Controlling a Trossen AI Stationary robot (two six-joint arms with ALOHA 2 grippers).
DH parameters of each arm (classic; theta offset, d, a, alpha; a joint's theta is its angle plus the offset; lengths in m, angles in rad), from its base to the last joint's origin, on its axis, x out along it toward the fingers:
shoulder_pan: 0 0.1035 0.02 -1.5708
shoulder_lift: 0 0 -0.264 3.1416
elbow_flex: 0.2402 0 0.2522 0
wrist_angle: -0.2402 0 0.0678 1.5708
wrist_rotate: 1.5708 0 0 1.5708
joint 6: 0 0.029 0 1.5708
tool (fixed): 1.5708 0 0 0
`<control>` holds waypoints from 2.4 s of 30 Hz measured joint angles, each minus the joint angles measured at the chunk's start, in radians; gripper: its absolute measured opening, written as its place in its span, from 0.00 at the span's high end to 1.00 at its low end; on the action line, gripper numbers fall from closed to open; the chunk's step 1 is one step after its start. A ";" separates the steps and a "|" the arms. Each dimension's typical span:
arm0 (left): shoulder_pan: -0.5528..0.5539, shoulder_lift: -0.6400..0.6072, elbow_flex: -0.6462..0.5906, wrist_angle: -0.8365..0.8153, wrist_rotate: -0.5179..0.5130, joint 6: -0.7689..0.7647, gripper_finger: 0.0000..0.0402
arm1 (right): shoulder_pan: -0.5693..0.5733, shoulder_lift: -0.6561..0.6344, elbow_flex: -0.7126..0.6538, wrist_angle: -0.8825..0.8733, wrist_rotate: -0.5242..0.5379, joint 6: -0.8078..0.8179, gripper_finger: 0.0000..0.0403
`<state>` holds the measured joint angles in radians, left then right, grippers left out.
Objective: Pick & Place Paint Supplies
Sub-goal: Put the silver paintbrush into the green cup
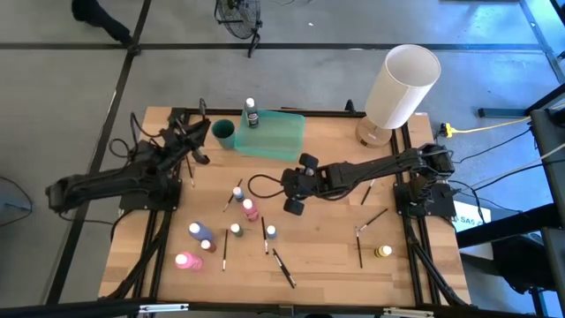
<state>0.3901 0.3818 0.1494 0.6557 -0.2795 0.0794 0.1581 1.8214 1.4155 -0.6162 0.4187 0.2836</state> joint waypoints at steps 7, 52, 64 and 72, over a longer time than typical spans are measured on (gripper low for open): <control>0.154 0.000 -0.071 0.048 0.178 -0.126 0.94 | 0.000 0.000 0.000 0.000 0.000 0.000 0.70; -0.383 0.533 -0.081 0.708 0.388 -0.105 0.94 | 0.025 0.000 -0.001 1.139 -0.266 -0.625 0.73; -0.410 0.746 0.032 0.783 0.428 -0.108 0.94 | -0.008 0.000 0.000 1.124 -0.343 -0.557 0.88; -0.410 0.754 0.034 0.792 0.429 -0.108 0.94 | -0.007 0.000 0.000 1.120 -0.341 -0.552 0.99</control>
<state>-0.0198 1.1355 0.1833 1.4479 0.1493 -0.0290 0.1513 1.8210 1.4151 0.5042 0.0776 -0.2687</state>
